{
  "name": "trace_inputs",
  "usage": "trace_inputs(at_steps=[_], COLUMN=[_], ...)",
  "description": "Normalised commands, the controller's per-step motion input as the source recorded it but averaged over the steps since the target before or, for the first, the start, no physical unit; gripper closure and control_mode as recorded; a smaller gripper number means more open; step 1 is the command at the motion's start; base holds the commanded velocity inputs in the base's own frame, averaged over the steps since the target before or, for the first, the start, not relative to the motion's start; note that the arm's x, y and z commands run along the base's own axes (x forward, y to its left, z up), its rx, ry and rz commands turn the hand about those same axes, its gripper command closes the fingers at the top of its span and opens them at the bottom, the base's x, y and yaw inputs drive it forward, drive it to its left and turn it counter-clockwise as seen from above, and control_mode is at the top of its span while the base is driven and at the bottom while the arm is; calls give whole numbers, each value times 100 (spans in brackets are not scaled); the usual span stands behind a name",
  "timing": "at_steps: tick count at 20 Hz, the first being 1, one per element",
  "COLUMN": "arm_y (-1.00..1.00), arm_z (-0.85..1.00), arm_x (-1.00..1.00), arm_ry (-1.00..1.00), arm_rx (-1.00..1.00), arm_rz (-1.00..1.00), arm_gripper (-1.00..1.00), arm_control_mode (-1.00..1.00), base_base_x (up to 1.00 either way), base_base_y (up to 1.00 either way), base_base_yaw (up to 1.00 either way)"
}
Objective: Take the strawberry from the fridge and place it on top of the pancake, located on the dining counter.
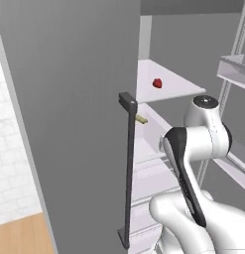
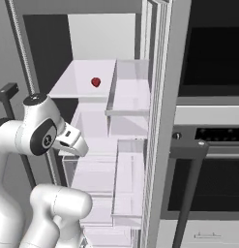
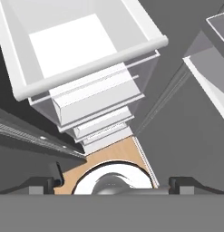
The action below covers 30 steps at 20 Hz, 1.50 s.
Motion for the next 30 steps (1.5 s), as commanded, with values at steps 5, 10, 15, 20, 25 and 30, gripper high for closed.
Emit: trace_inputs(at_steps=[5, 10, 15, 20, 25, 30], arm_y=[0, 0, 0, 0, 0, 0], arm_z=[0, 0, 0, 0, 0, 0], arm_x=[0, 0, 0, 0, 0, 0], arm_ry=[0, 0, 0, 0, 0, 0], arm_rx=[0, 0, 0, 0, 0, 0], arm_rz=[0, 0, 0, 0, 0, 0], arm_gripper=[-100, -100, -100, -100, -100, -100], arm_control_mode=[100, 100, 100, 100, 100, 100], base_base_x=[28, 27, 28, 41, 35, 47], base_base_y=[-14, -29, -11, -7, -17, -15], base_base_yaw=[3, 8, 1, 0, 0, 0])
